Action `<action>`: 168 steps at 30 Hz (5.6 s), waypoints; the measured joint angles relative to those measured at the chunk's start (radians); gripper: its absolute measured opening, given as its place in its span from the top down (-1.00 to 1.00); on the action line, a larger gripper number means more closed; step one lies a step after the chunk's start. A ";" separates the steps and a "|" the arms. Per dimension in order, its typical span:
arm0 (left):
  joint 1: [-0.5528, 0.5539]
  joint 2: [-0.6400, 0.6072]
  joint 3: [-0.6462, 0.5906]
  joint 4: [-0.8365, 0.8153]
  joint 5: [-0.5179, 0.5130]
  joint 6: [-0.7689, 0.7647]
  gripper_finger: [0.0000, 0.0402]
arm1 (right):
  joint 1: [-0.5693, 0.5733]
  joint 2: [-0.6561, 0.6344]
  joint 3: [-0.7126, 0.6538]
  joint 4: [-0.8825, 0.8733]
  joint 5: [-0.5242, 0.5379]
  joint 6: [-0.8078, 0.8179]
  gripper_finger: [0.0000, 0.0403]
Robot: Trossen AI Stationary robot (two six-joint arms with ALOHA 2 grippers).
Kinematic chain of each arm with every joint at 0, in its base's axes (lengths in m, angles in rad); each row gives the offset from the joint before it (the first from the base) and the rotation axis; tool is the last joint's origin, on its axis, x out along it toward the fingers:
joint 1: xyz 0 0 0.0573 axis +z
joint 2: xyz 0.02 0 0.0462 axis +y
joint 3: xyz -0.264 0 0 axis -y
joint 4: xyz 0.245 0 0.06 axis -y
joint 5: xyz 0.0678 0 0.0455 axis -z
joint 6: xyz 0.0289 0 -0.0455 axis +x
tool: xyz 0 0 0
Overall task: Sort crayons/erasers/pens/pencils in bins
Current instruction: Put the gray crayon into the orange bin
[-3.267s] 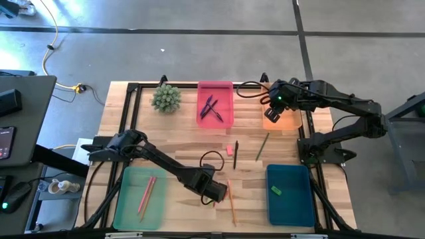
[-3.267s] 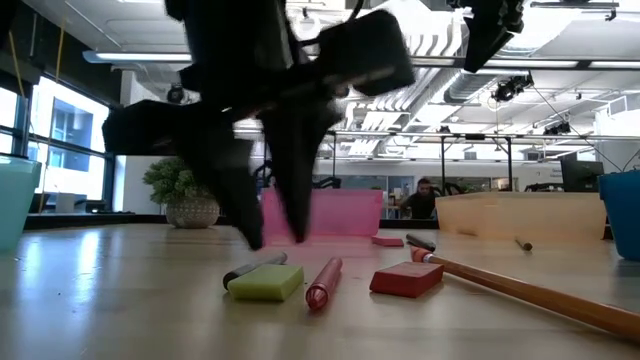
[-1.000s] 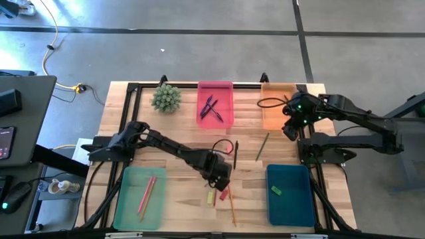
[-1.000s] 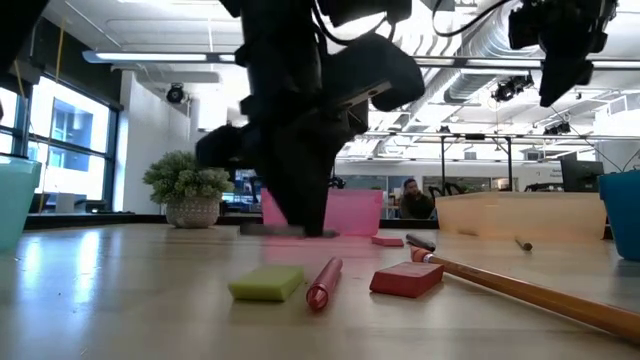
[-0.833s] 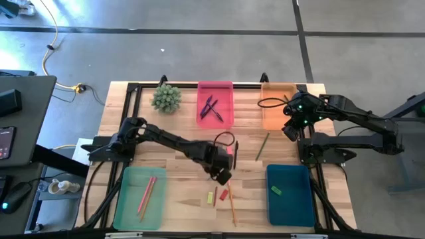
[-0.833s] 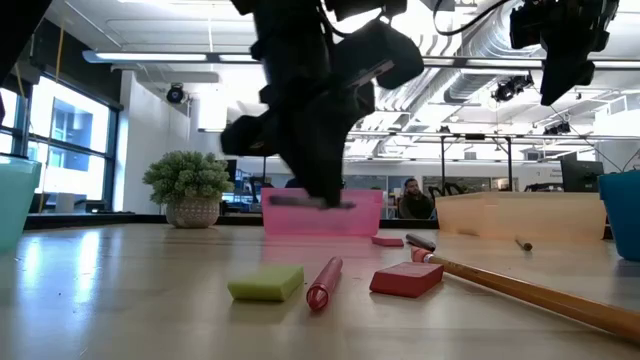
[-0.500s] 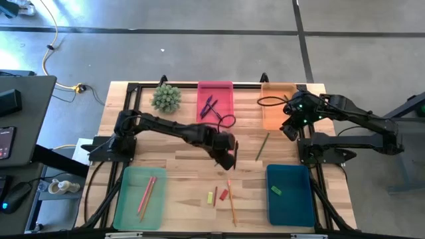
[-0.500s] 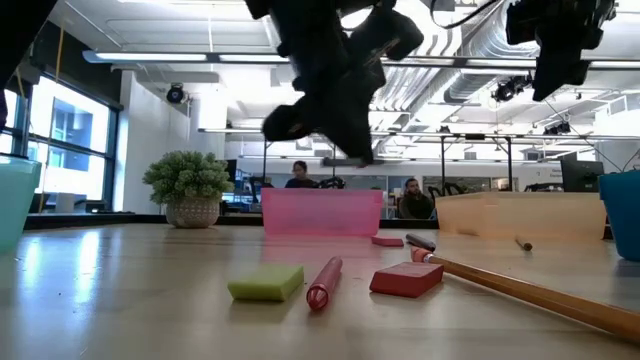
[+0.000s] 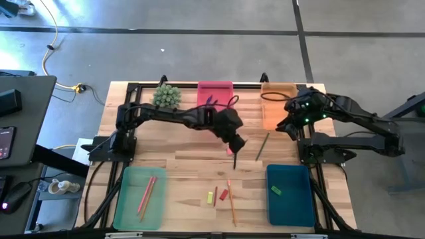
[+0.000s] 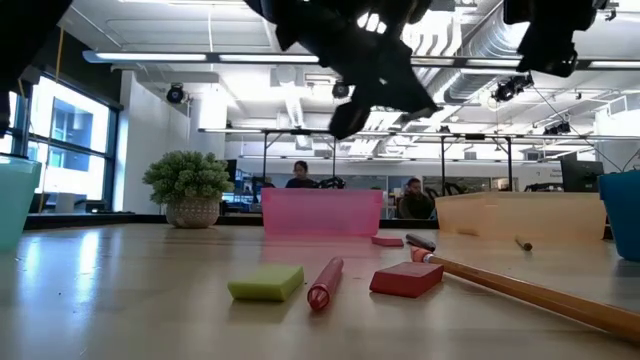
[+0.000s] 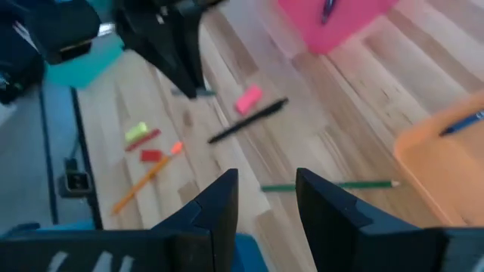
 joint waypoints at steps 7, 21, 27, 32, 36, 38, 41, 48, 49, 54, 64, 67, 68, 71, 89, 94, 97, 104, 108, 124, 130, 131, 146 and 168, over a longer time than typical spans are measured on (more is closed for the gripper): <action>0.041 0.000 0.000 0.188 0.097 0.030 0.95 | 0.000 -0.021 0.000 0.138 -0.032 0.111 0.38; 0.079 0.002 0.000 0.504 0.216 -0.007 0.95 | 0.000 -0.019 0.000 0.402 -0.036 0.281 0.38; 0.091 0.002 0.000 0.598 0.229 -0.033 0.95 | 0.000 -0.019 0.000 0.447 -0.036 0.289 0.38; 0.101 0.002 0.000 0.656 0.228 -0.045 0.95 | 0.000 -0.019 0.000 0.447 -0.036 0.308 0.38; 0.113 0.002 0.000 0.686 0.221 -0.063 0.95 | 0.000 -0.019 0.000 0.447 -0.036 0.307 0.38; 0.118 0.002 0.000 0.687 0.217 -0.064 0.95 | 0.000 -0.019 0.000 0.447 -0.028 0.306 0.38; 0.128 0.002 0.000 0.709 0.213 -0.063 0.95 | 0.000 -0.013 0.001 0.447 0.005 0.308 0.38; 0.147 0.002 0.000 0.734 0.206 -0.070 0.95 | 0.000 0.019 0.001 0.495 0.030 0.307 0.38; 0.150 0.002 0.000 0.736 0.207 -0.071 0.95 | 0.000 0.023 0.001 0.507 0.029 0.309 0.38; 0.156 0.002 0.000 0.740 0.206 -0.071 0.95 | 0.000 0.056 0.001 0.514 0.029 0.308 0.38; 0.156 0.002 0.000 0.728 0.206 -0.061 0.95 | 0.000 0.084 0.002 0.520 0.028 0.308 0.58; 0.156 0.002 0.000 0.728 0.205 -0.060 0.95 | 0.000 0.084 0.002 0.521 0.027 0.308 0.74; 0.156 0.003 0.000 0.728 0.203 -0.060 0.95 | 0.000 0.084 0.002 0.521 0.027 0.308 0.80; 0.156 0.004 0.000 0.728 0.200 -0.059 0.95 | 0.000 0.084 0.002 0.519 0.027 0.307 0.93; 0.156 0.000 0.000 0.656 0.158 0.115 0.55 | 0.000 0.088 0.001 0.492 0.033 0.313 0.91; 0.162 0.000 0.001 0.540 0.143 0.277 0.30 | 0.000 0.103 0.001 0.387 0.094 0.327 0.94; 0.175 0.000 0.001 0.453 0.143 0.335 0.24 | 0.000 0.122 0.001 0.306 0.144 0.333 0.94; 0.202 0.000 0.001 0.230 0.143 0.473 0.28 | 0.000 0.185 0.000 0.170 0.302 0.337 0.94; 0.204 0.000 0.001 0.118 0.143 0.532 0.34 | 0.000 0.229 0.000 0.140 0.445 0.340 0.94; 0.204 0.001 0.015 -0.079 0.070 0.637 0.46 | -0.154 0.479 0.000 0.110 0.722 0.235 0.94; 0.208 0.002 0.091 -0.205 -0.031 0.638 0.49 | -0.264 0.592 0.000 0.111 0.623 0.124 0.94; 0.208 0.002 0.102 -0.226 -0.058 0.644 0.50 | -0.284 0.611 0.000 0.112 0.603 0.106 0.94; 0.209 0.002 0.261 -0.493 -0.277 0.647 0.57 | -0.489 0.796 0.000 0.162 0.456 -0.132 0.94; 0.222 0.002 0.348 -1.011 -0.561 0.450 0.58 | -0.610 0.893 0.000 0.293 0.365 -0.330 0.75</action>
